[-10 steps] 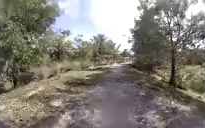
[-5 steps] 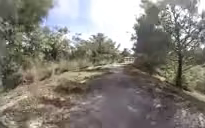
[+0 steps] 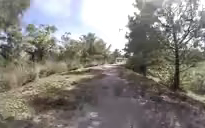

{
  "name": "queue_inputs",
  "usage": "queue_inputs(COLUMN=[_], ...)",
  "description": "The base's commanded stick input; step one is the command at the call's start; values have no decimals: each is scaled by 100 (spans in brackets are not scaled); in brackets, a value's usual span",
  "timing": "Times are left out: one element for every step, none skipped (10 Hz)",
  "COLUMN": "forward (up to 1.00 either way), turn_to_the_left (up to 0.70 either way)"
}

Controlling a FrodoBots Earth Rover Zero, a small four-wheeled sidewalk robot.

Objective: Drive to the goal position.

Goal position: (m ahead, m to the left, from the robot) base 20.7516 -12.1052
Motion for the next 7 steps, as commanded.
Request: queue_inputs(forward=[85,85,85,85,85,85,85], turn_to_the_left=[0,0,0,0,0,0,0])
